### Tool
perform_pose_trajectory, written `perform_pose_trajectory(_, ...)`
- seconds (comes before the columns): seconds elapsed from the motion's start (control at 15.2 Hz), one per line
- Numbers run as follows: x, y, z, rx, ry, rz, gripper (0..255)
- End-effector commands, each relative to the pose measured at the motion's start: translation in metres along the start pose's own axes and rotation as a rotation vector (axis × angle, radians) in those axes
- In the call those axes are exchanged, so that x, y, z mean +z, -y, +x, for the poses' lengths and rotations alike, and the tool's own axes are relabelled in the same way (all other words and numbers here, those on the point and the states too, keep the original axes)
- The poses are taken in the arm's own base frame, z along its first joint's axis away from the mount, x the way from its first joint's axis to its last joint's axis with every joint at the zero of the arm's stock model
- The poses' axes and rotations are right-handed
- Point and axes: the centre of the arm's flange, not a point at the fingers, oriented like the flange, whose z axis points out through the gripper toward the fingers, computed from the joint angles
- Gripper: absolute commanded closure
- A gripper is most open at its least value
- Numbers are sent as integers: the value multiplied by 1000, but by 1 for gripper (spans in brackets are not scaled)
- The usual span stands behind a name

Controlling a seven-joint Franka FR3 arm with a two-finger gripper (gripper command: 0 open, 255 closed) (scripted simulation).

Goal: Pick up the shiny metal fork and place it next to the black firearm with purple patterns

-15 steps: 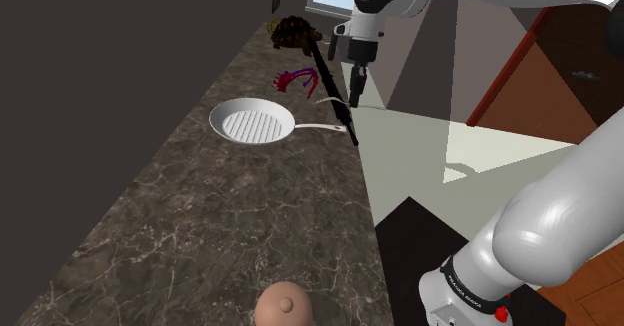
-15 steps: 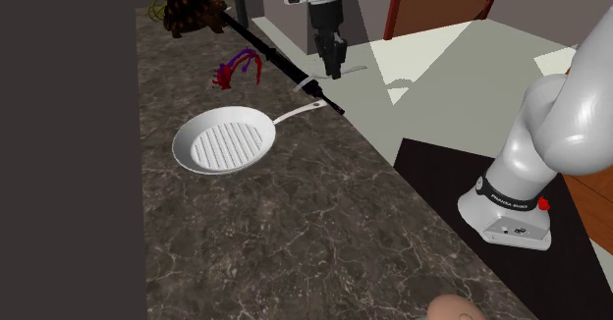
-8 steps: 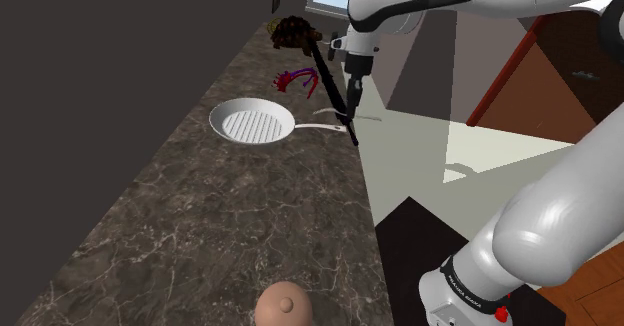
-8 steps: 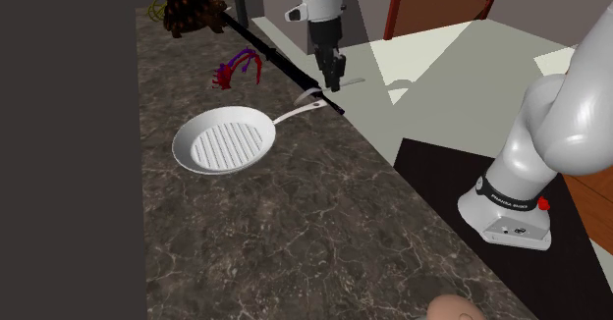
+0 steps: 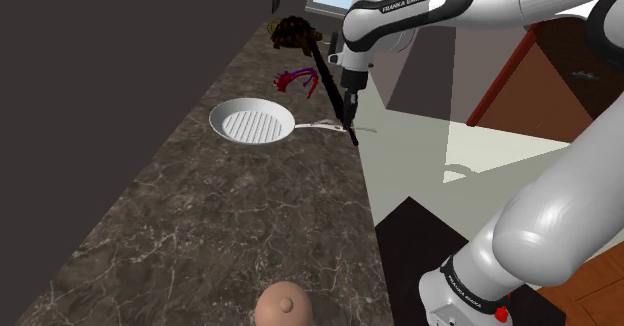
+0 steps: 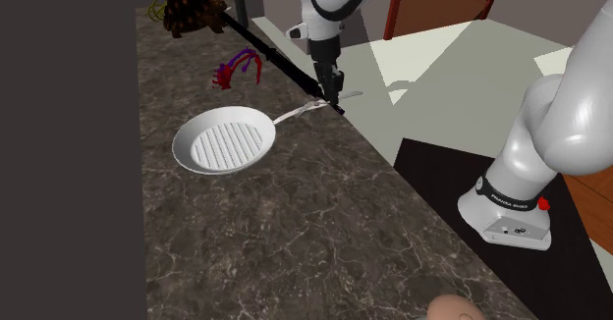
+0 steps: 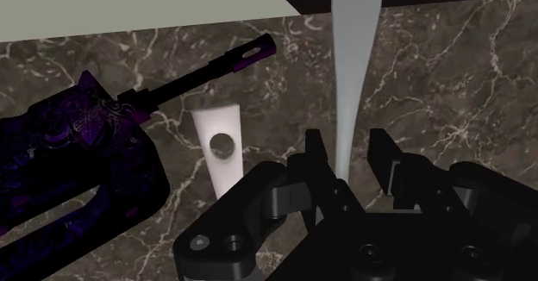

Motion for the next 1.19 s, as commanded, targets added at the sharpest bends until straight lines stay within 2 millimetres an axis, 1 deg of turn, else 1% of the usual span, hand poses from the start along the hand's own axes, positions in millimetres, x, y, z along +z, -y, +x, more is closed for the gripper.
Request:
perform_pose_trajectory(0.0,11,-2,1,0,0,-1,255)
perform_pose_trajectory(0.86,78,-16,8,0,0,-1,255)
perform_pose_trajectory(1.12,78,-16,8,0,0,-1,255)
